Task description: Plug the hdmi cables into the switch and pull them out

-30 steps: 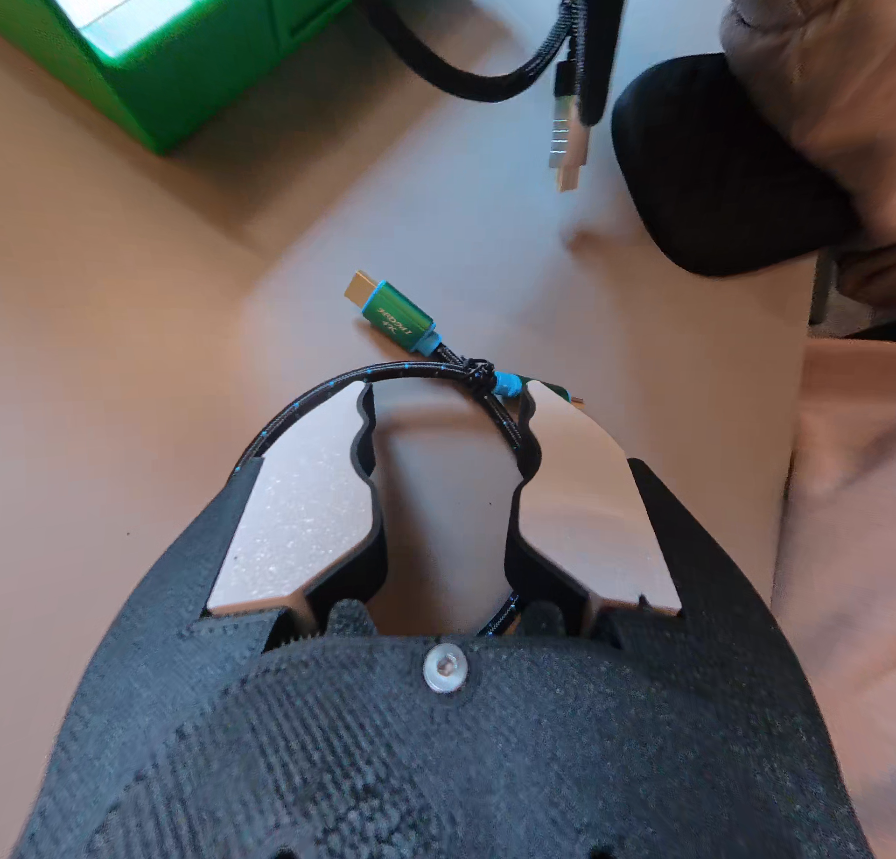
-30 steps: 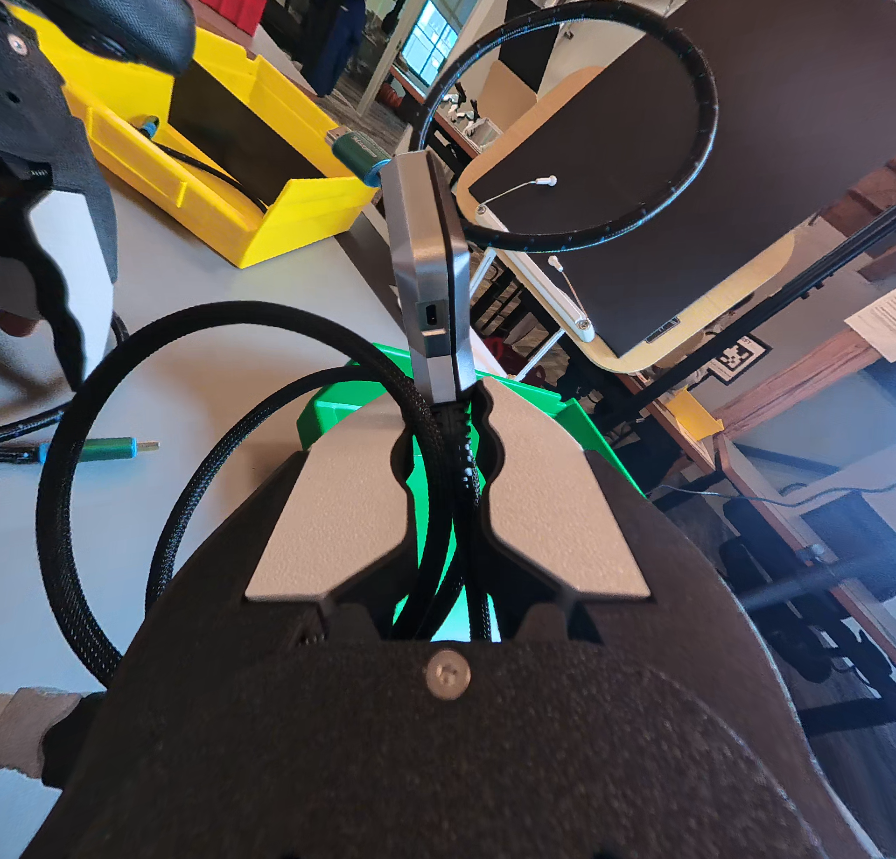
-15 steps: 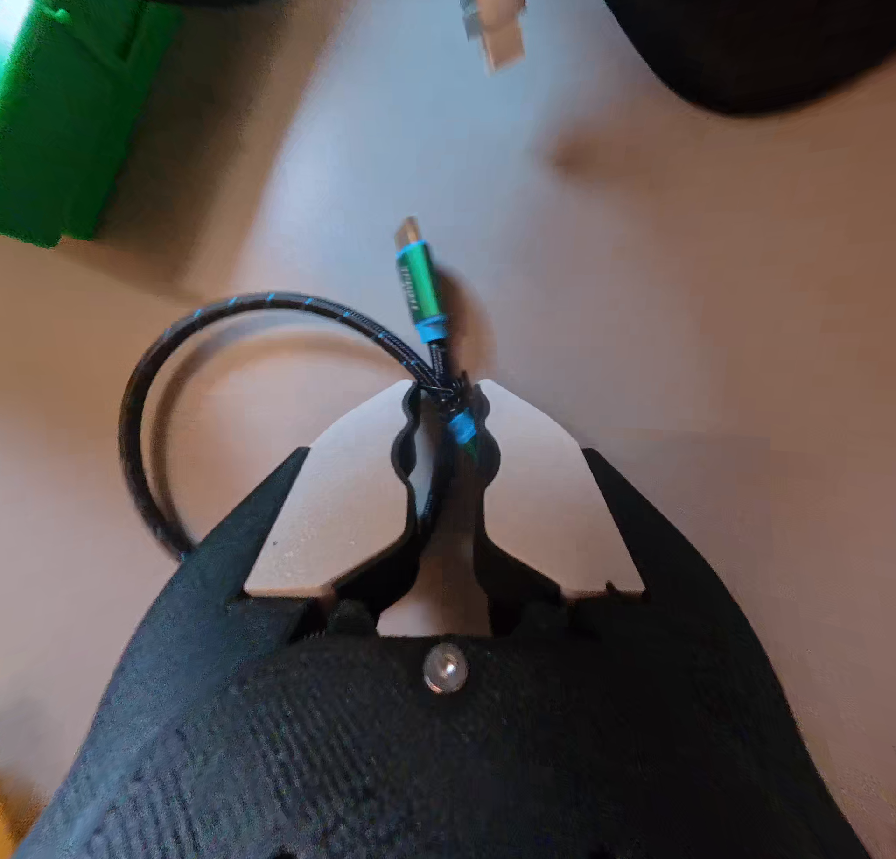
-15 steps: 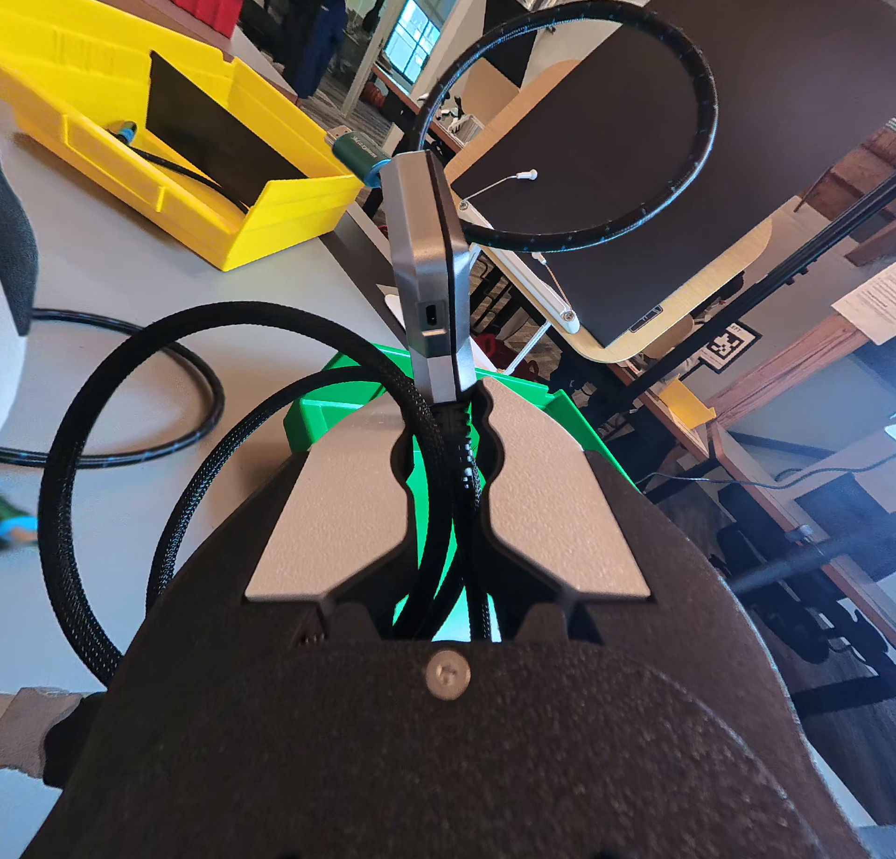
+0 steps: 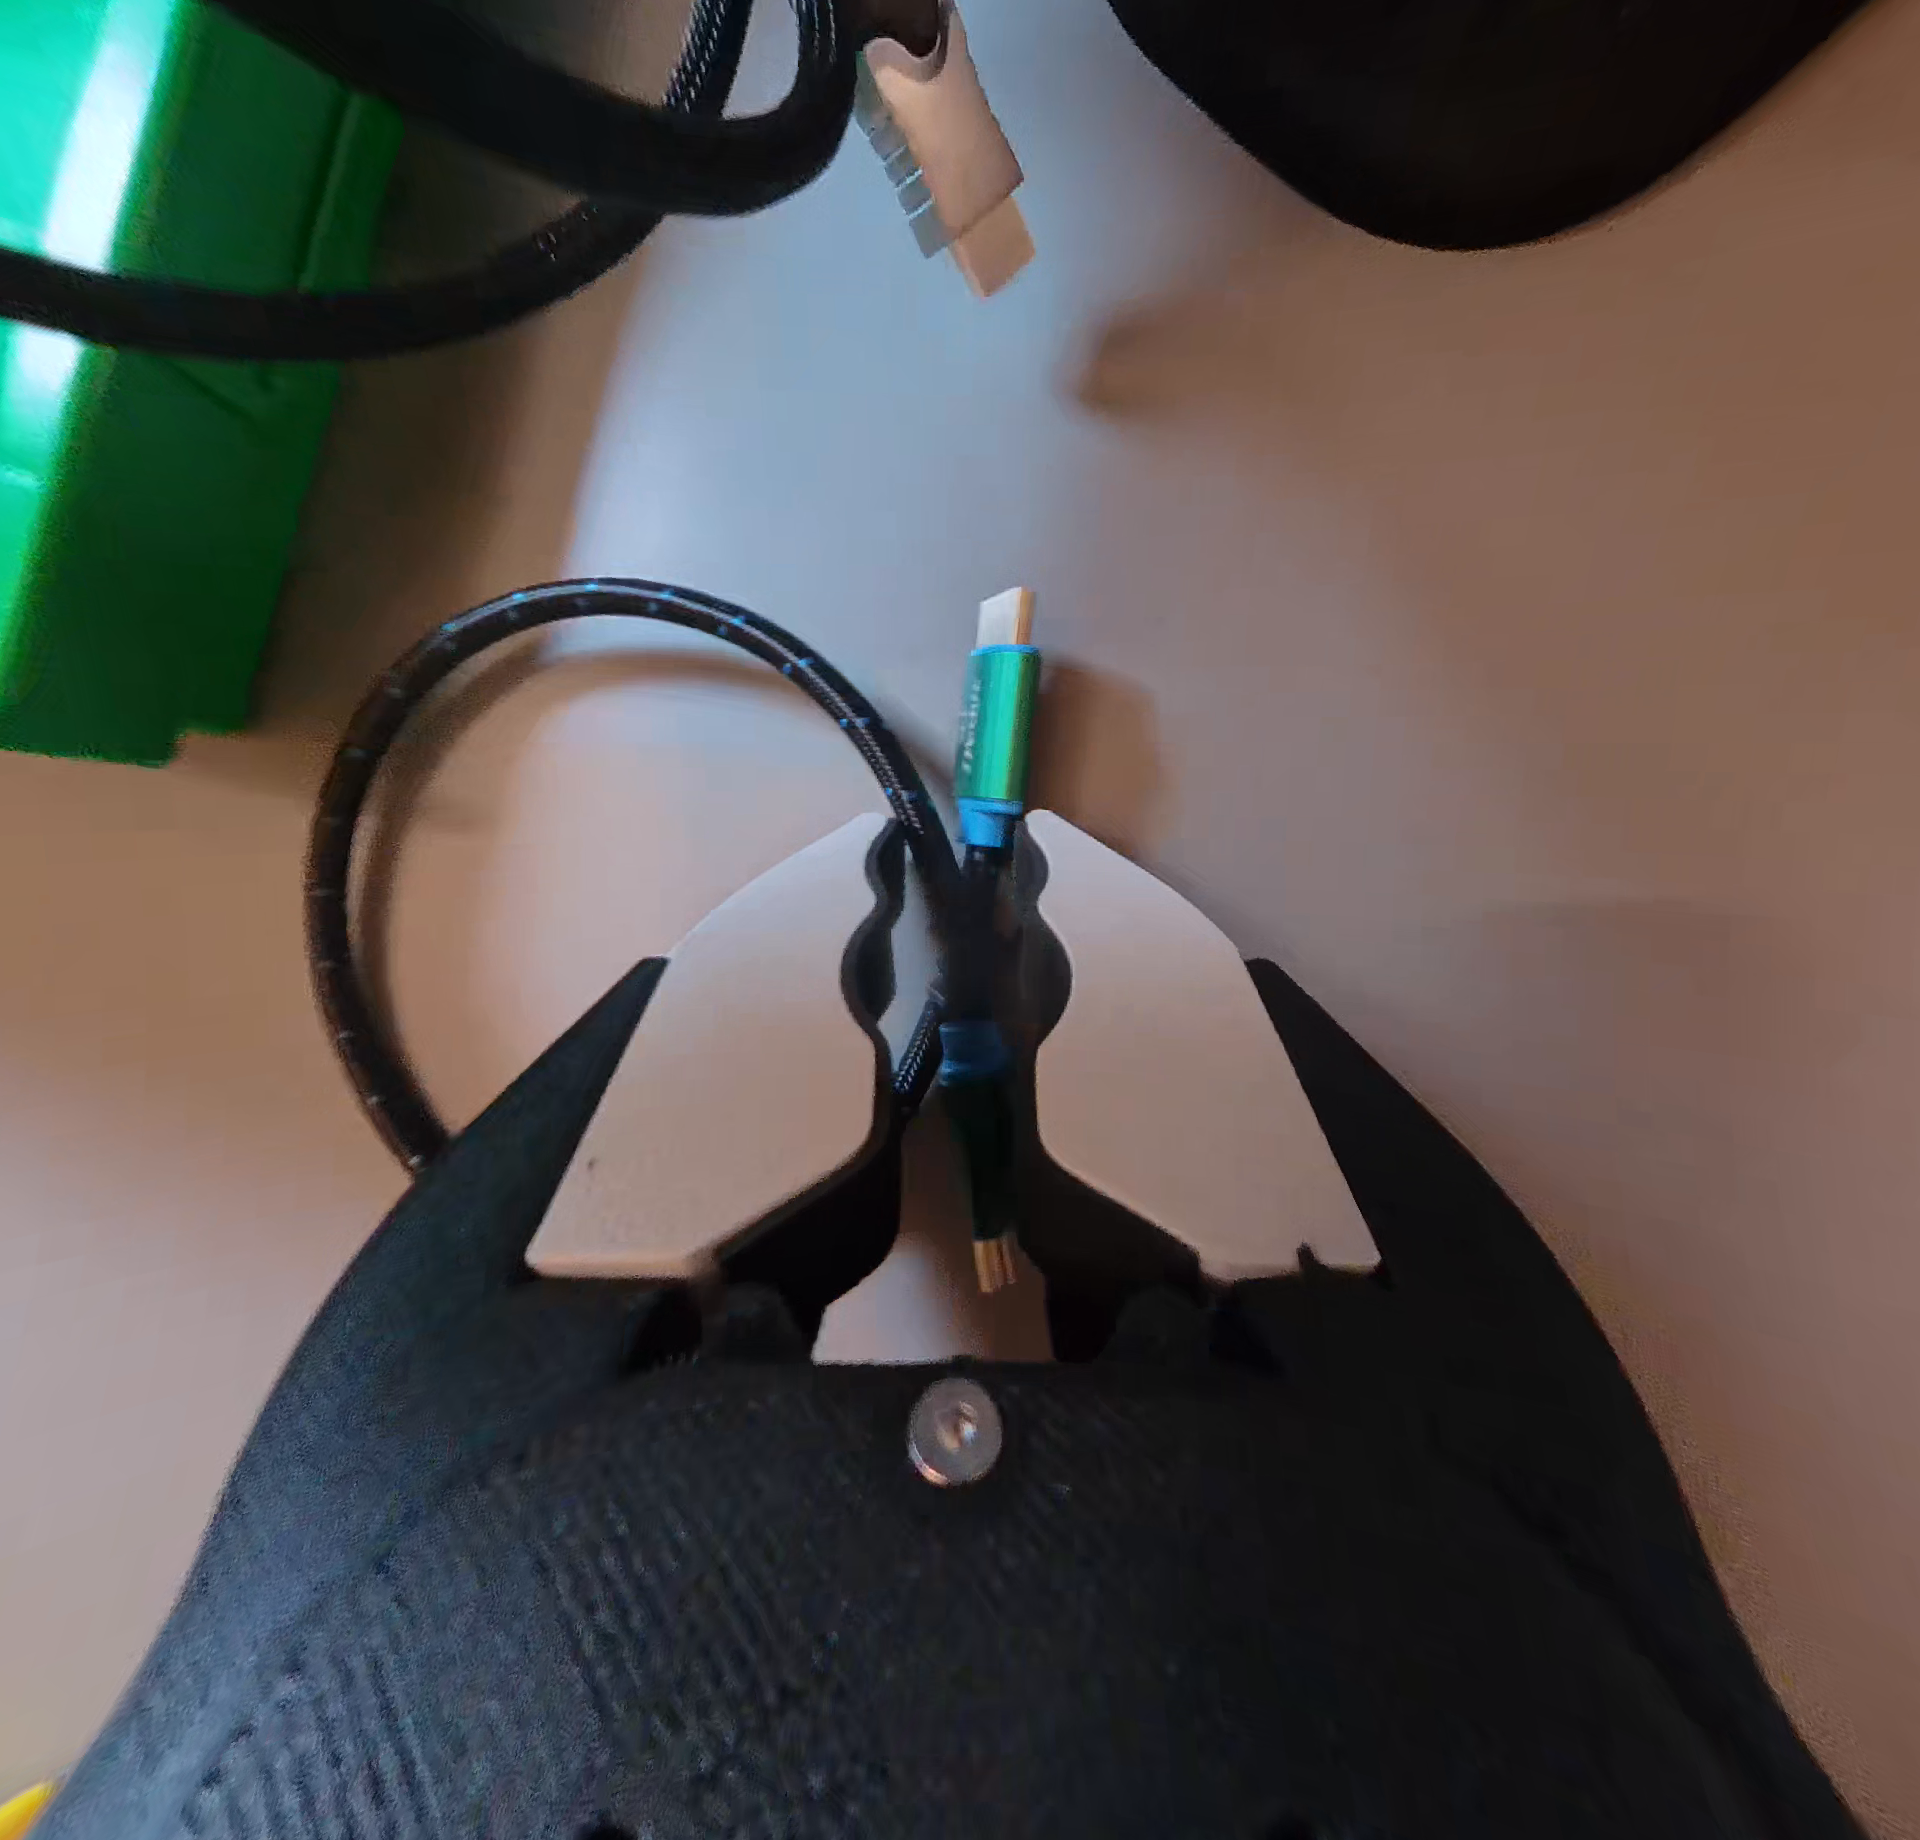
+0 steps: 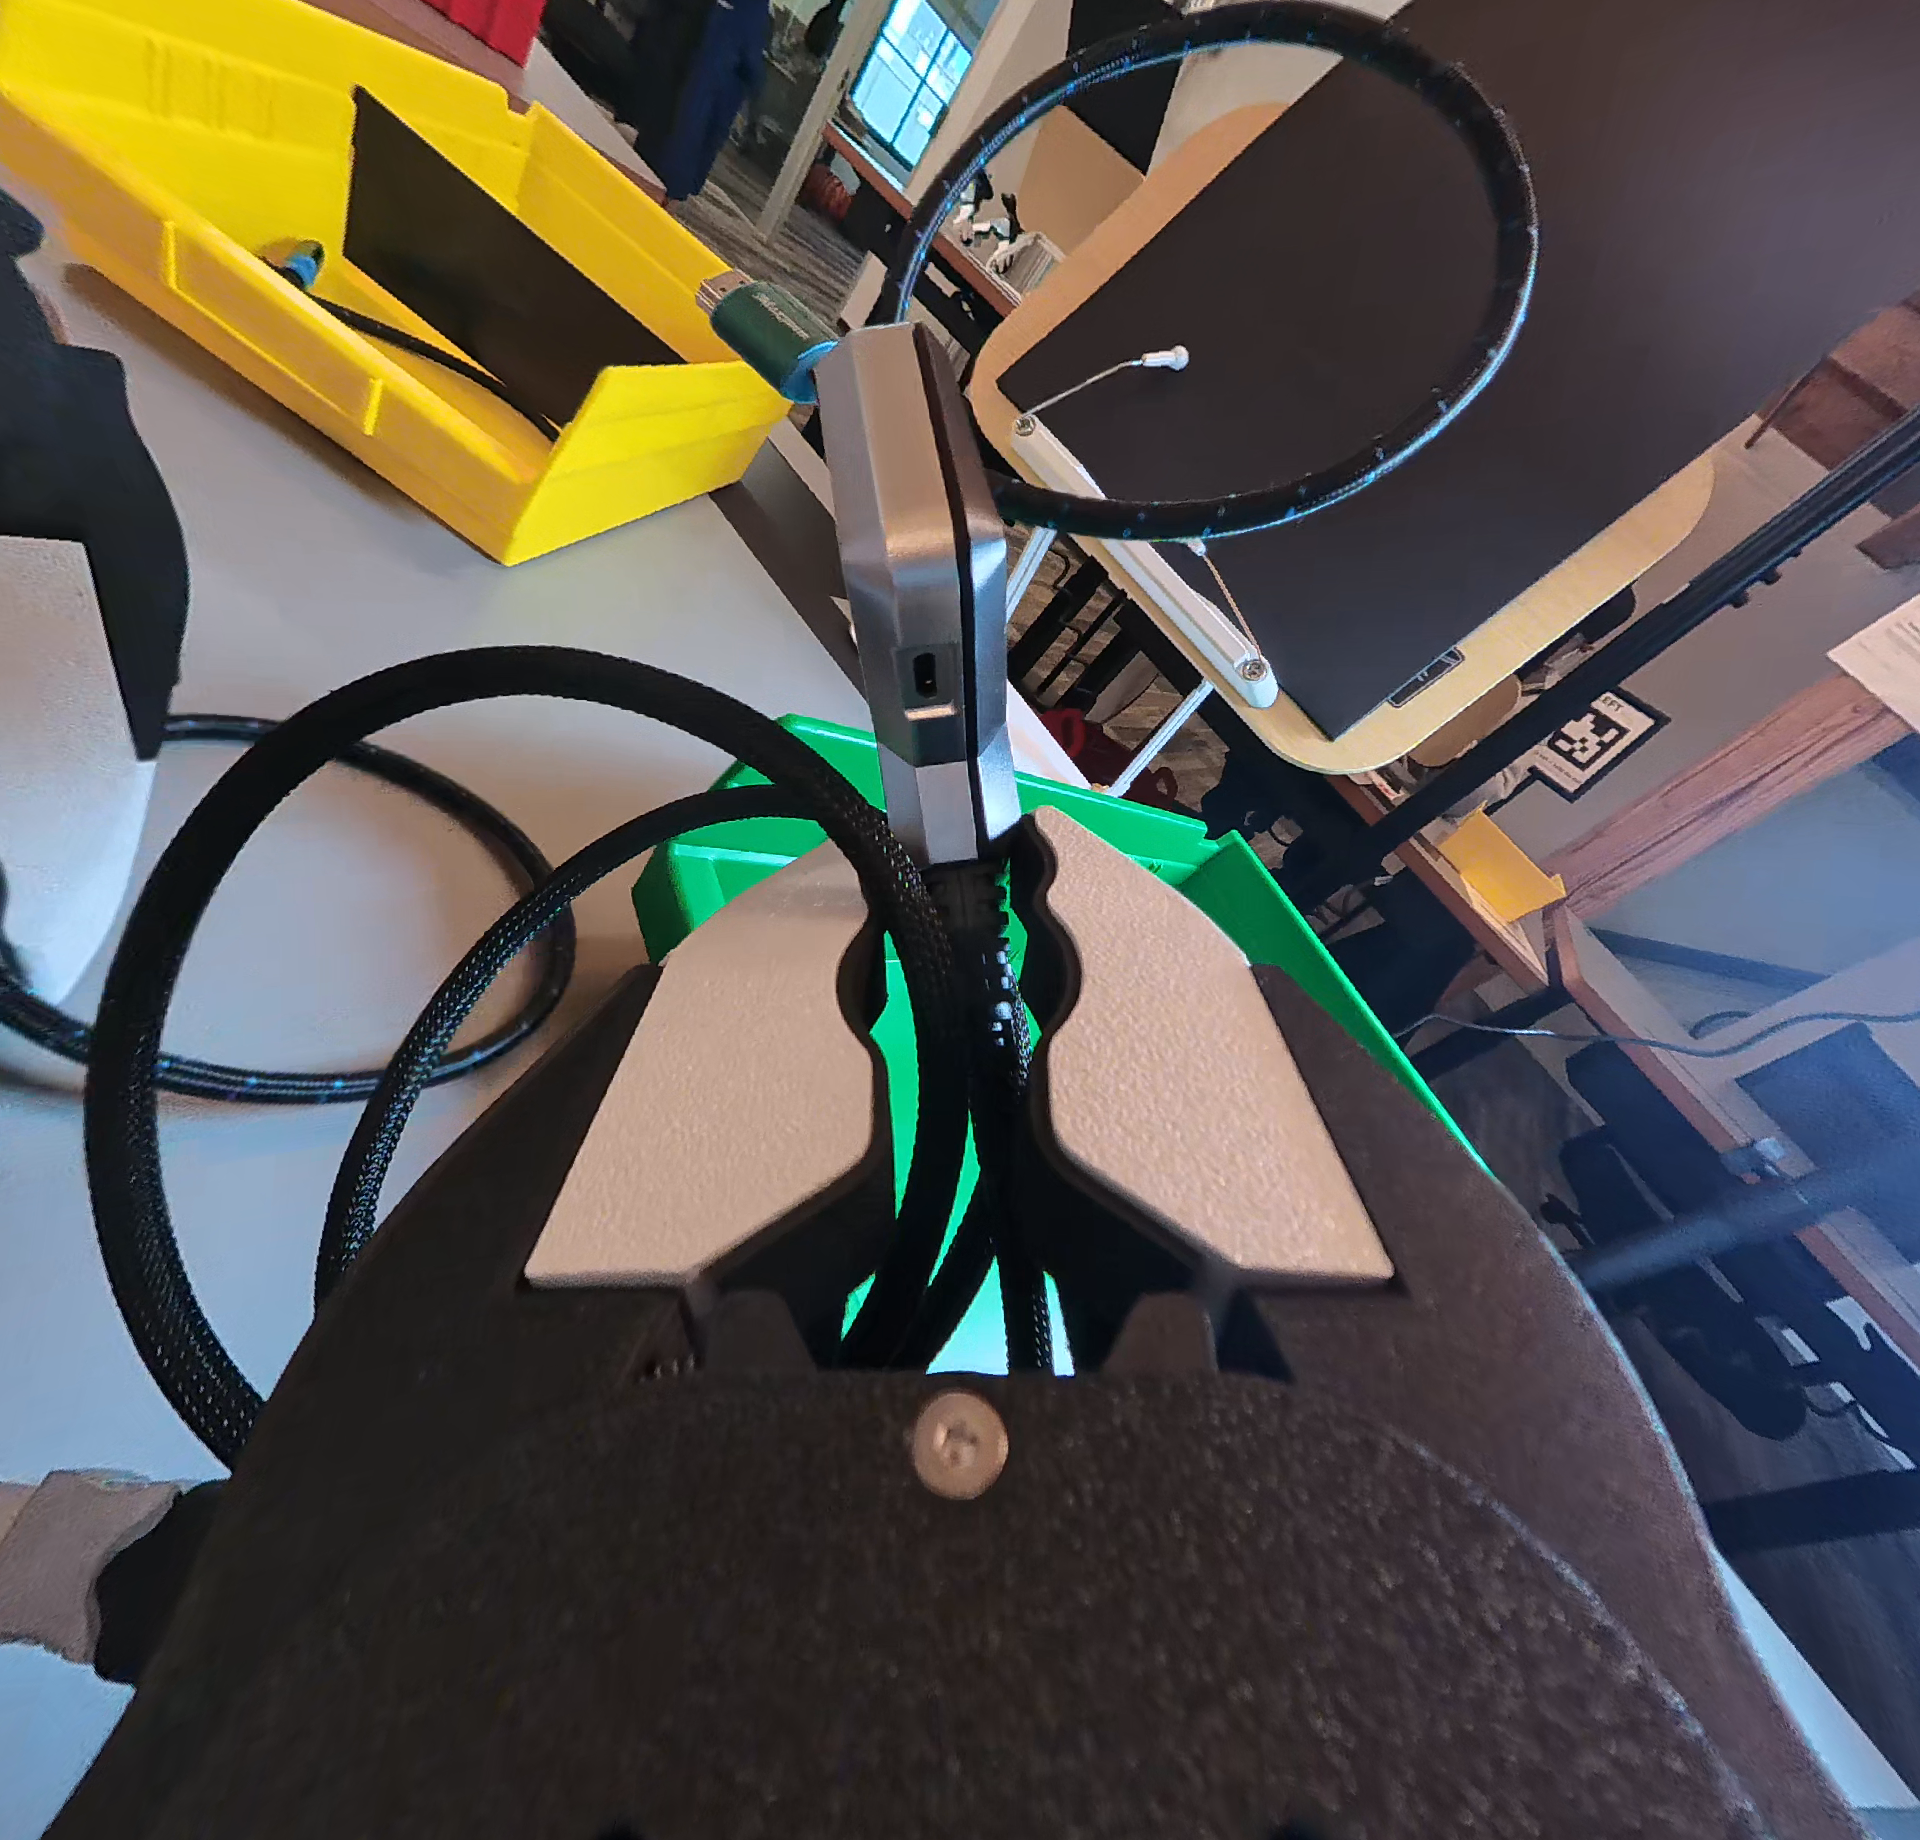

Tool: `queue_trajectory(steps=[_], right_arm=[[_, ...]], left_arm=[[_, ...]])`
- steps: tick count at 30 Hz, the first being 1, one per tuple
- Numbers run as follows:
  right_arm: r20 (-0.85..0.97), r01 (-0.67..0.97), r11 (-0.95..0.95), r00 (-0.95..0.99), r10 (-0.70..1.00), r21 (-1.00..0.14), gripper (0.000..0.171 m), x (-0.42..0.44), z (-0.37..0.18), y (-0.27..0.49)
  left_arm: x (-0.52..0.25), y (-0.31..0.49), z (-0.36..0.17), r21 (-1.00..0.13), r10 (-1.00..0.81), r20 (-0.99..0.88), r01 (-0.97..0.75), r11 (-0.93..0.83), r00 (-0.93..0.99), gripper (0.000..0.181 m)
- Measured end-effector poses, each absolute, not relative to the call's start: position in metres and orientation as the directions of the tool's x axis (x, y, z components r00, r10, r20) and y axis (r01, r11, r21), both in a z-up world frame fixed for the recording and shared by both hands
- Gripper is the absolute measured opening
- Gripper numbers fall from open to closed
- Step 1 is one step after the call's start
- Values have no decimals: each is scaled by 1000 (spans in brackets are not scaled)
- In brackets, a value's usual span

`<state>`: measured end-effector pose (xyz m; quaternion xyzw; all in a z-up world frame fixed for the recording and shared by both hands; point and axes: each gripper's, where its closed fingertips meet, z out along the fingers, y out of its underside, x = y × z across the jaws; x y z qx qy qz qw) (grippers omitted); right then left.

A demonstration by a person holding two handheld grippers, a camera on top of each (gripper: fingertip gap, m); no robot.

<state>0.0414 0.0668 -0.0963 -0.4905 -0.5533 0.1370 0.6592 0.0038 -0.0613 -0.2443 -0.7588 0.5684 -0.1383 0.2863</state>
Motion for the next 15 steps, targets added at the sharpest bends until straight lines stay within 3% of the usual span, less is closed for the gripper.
queue_trajectory(steps=[4, 10, 15], right_arm=[[625, 356, 521, 313, 716, -776, 22, 39, -97, 60], [742, 447, 610, 226, 631, -655, 22, 30, -111, 53], [782, 426, 671, 166, 601, -606, 22, 16, -115, 35]], left_arm=[[-21, -38, -238, -525, -873, -372, -847, -84, 317, 14], [-88, -26, -175, -496, -687, -587, -861, -112, 428, 13], [-111, -27, -141, -414, -534, -747, -906, -91, 396, 13]])
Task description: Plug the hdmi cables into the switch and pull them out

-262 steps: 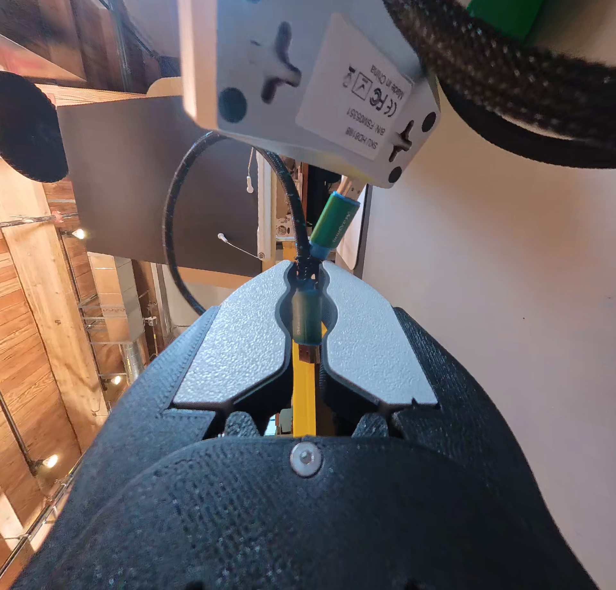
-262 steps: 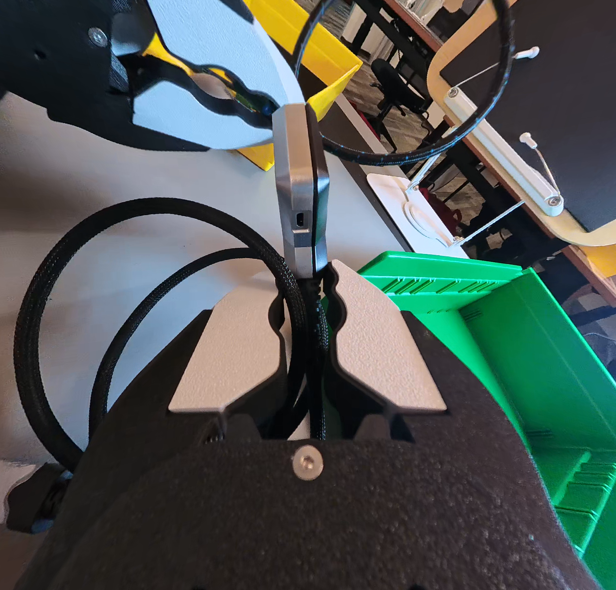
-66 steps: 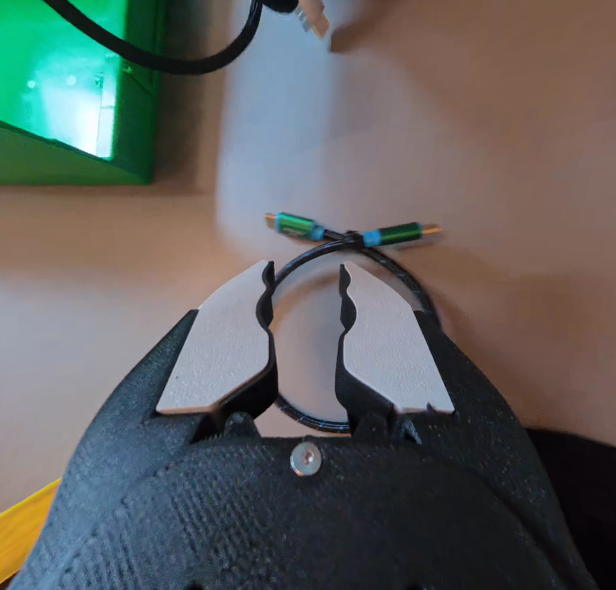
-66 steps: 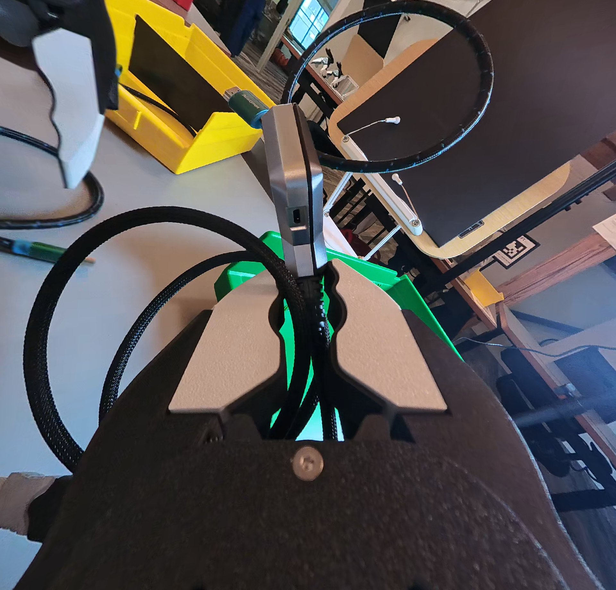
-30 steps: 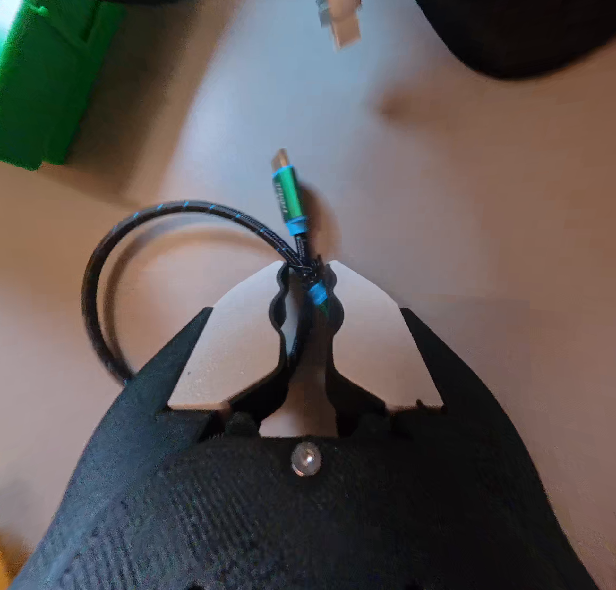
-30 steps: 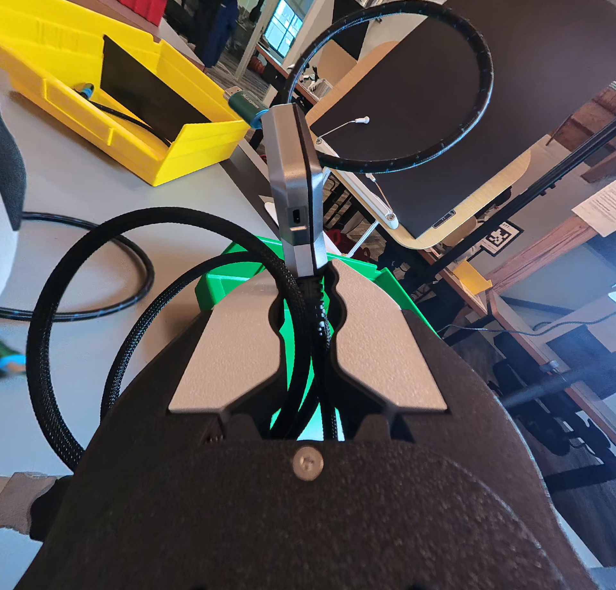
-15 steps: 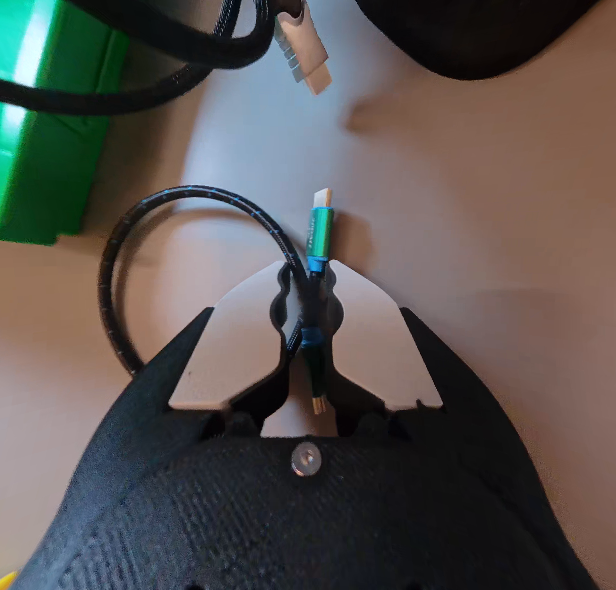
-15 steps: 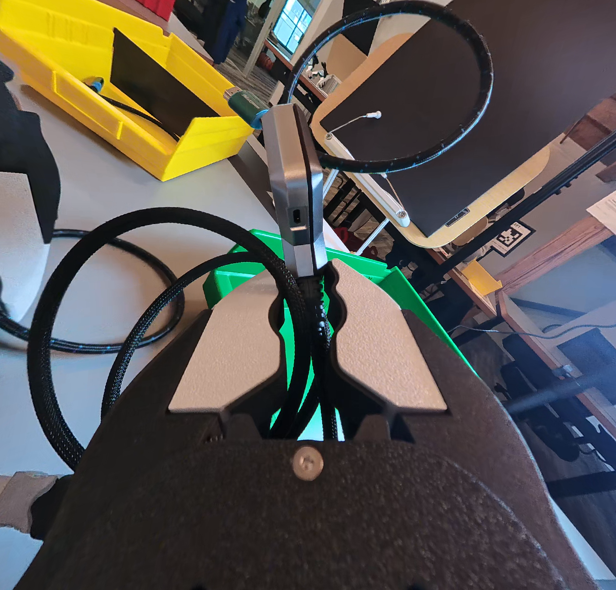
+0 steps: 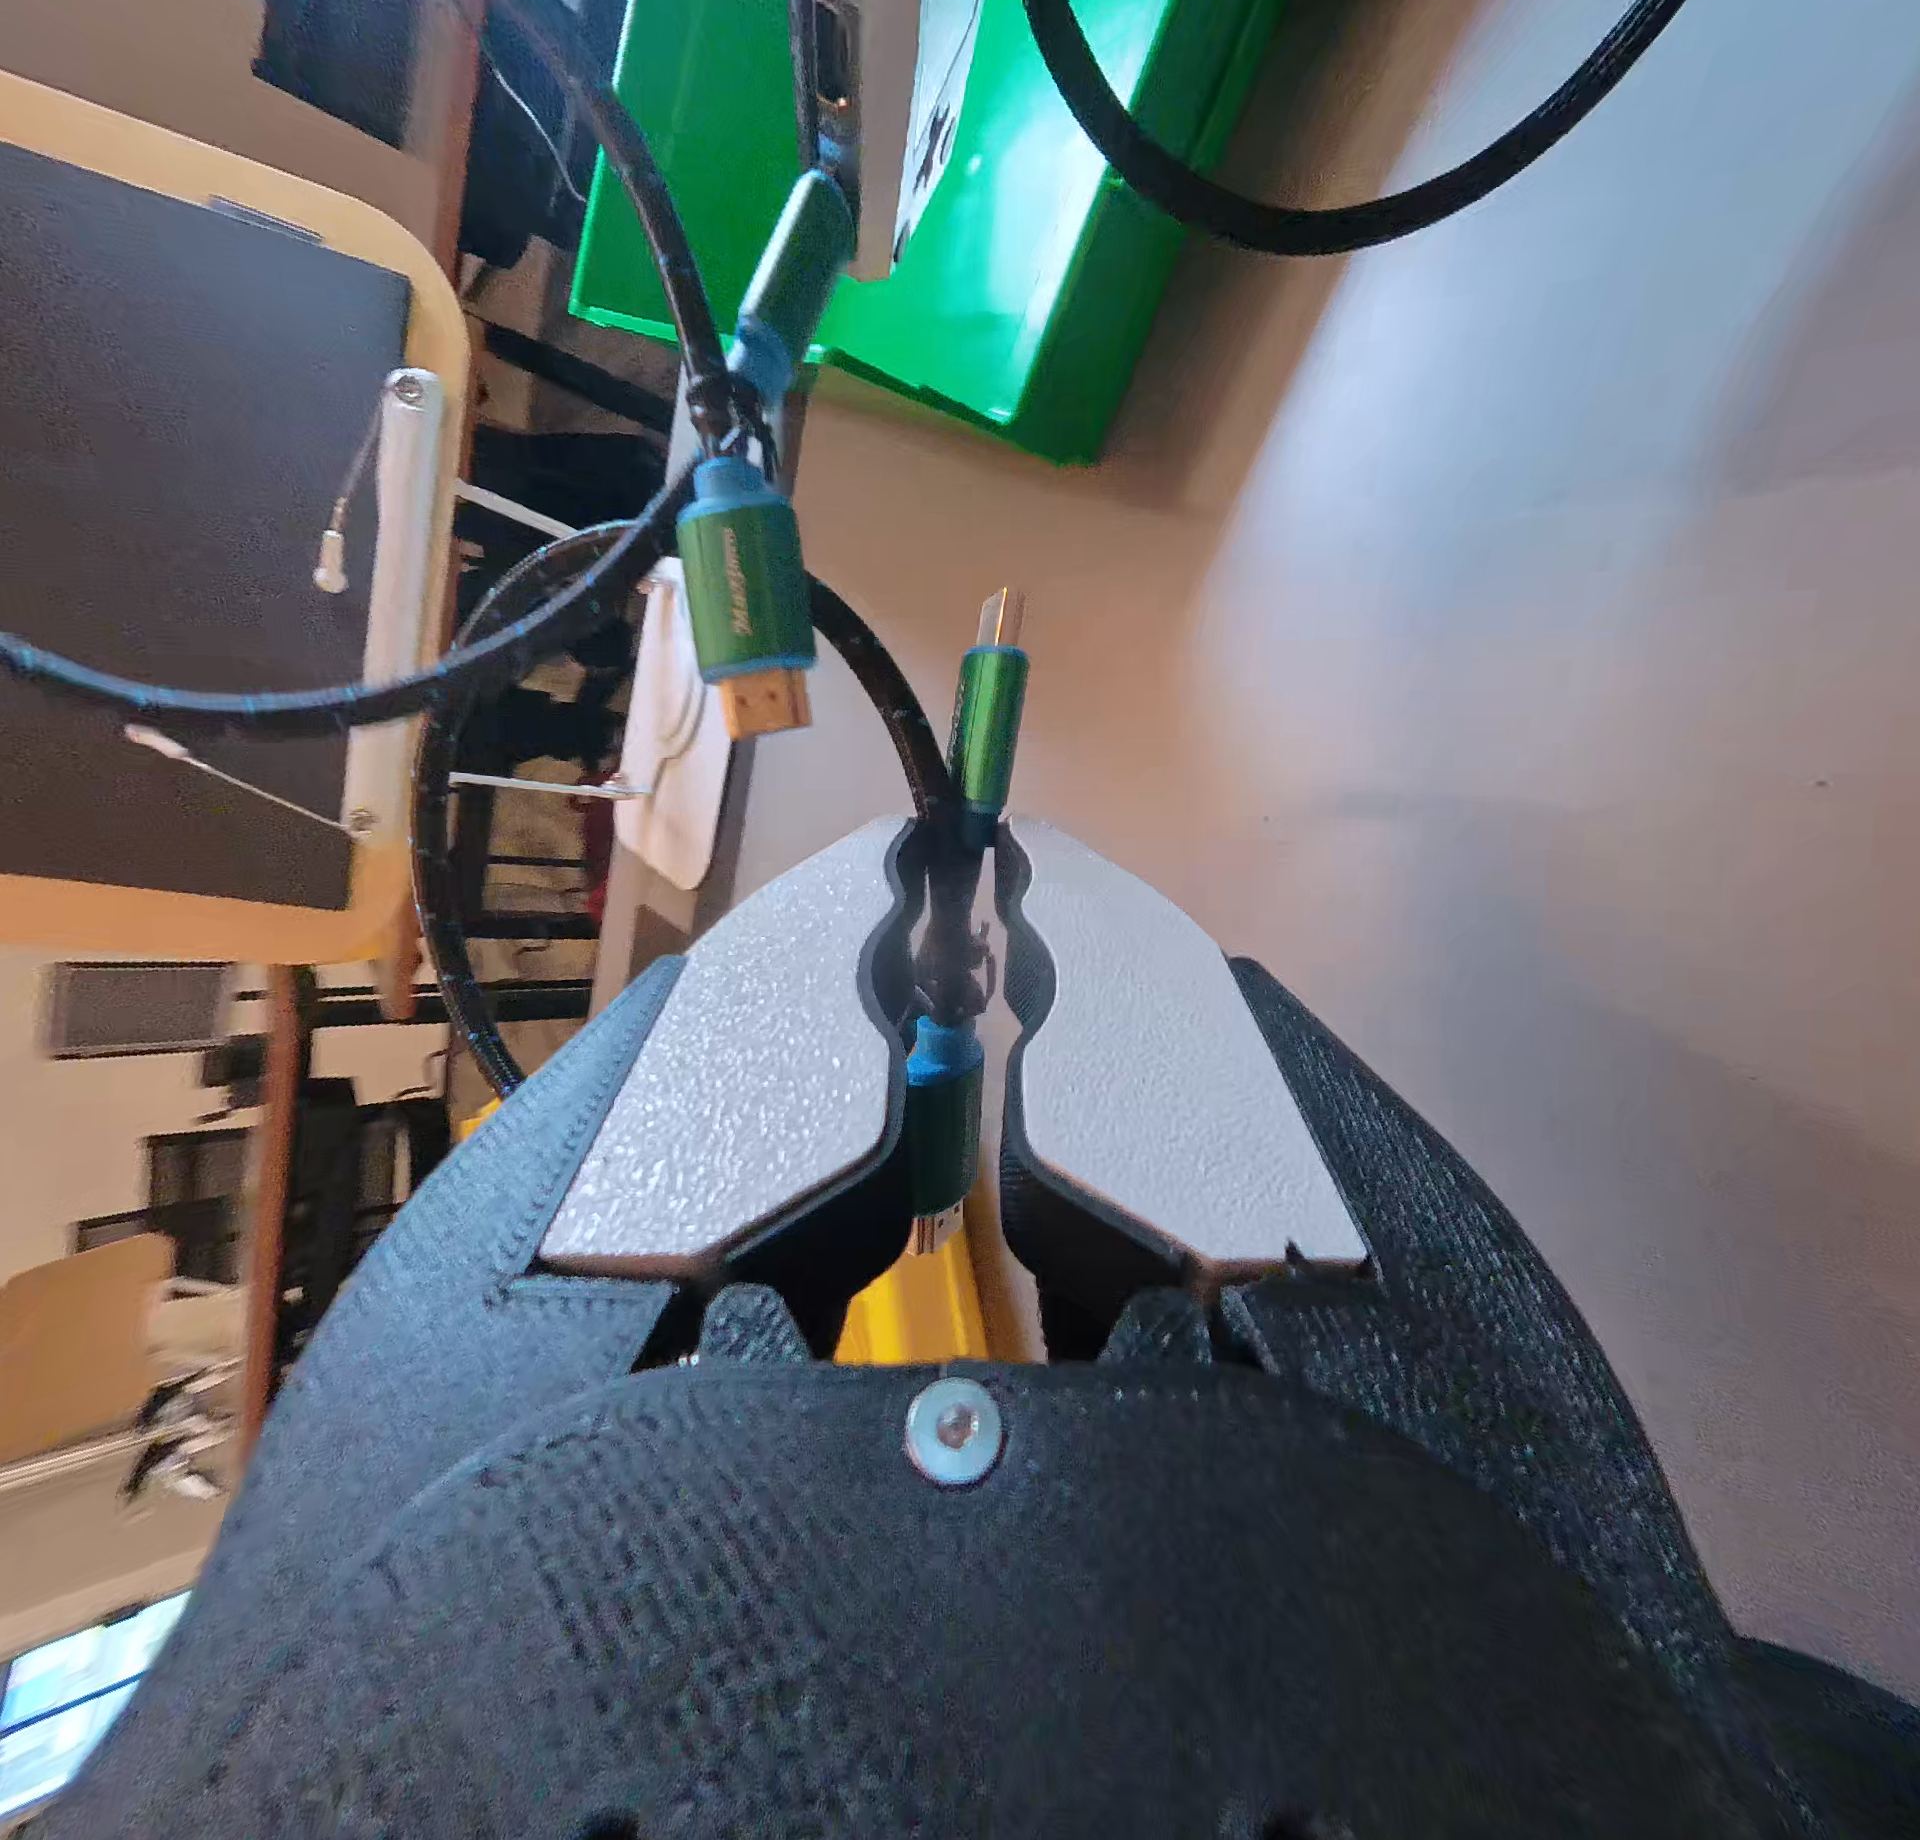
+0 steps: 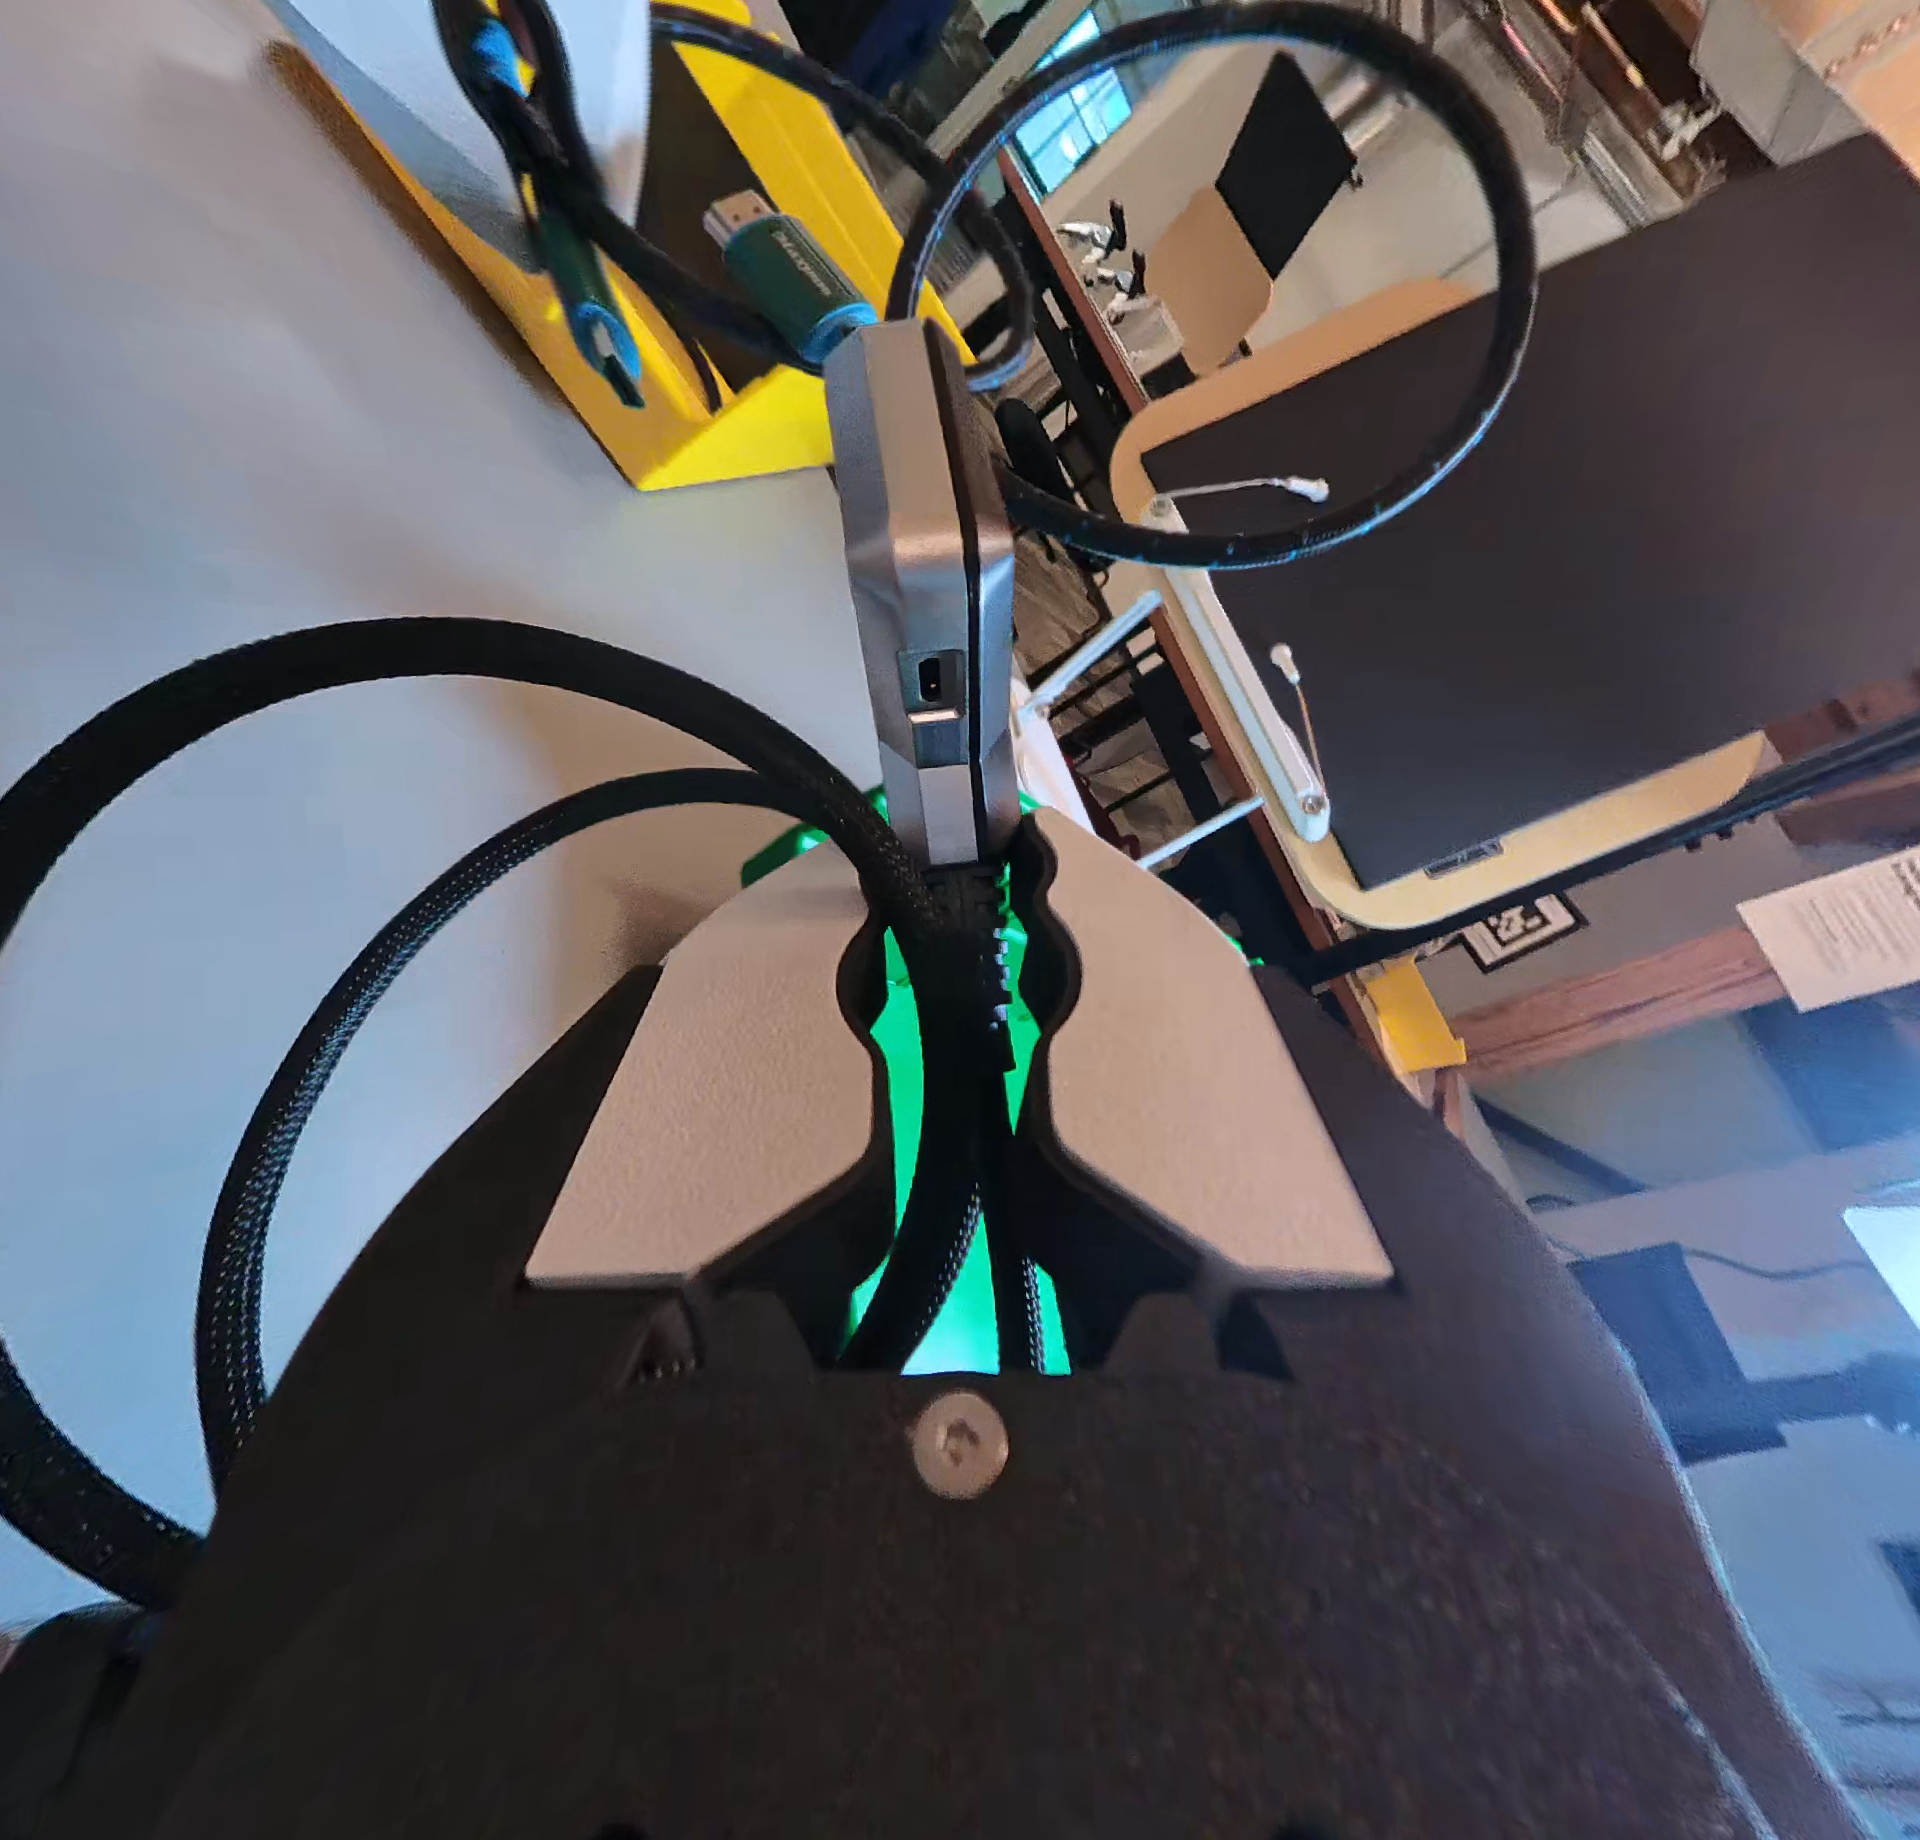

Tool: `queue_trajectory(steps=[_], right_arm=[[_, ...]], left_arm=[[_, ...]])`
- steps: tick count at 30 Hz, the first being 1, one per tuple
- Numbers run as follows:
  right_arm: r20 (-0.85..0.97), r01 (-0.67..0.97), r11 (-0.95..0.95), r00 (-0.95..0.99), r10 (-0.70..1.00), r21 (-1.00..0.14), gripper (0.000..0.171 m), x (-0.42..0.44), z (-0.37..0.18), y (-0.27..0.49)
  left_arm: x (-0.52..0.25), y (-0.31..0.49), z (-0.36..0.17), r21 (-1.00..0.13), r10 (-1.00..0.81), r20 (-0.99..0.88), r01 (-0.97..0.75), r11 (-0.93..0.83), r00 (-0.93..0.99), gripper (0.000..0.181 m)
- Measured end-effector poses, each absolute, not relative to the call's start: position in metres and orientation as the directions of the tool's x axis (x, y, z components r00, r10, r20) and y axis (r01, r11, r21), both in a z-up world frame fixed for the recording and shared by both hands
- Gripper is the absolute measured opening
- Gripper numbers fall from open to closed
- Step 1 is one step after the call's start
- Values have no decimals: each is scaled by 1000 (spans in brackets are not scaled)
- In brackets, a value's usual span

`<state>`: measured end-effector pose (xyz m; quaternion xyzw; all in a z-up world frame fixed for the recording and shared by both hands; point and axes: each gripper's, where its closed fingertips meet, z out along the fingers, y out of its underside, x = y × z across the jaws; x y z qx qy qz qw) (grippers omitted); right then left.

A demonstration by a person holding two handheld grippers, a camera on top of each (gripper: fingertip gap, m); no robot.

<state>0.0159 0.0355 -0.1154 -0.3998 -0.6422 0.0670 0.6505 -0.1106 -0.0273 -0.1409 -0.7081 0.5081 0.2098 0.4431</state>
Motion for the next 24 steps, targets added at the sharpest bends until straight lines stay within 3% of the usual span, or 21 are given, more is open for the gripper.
queue_trajectory(steps=[4, 6, 10, 12, 19, 24], right_arm=[[836, 512, 682, 150, 528, -522, 21, 13, -122, 38], [829, 554, 638, 201, 521, -535, 21, 16, -120, 49], [786, 609, 537, 259, 562, -584, 21, 24, -127, 68], [789, 611, 547, 229, 571, -573, 21, 22, -133, 66], [797, 583, 629, 52, 602, -514, 21, -7, -154, 29], [792, 588, 620, 59, 607, -520, 20, -15, -154, 21]], left_arm=[[-120, -36, -136, -354, -512, -780, -928, -112, 359, 13], [-134, -43, -131, -408, -529, -731, -897, -169, 432, 13], [-187, -39, -109, -530, -378, -704, -799, -285, 602, 13], [-195, -37, -100, -539, -326, -731, -800, -264, 600, 13], [-117, -31, -110, -344, -317, -887, -939, -31, 335, 13], [-88, -29, -134, -221, -325, -921, -975, -17, 215, 13]])
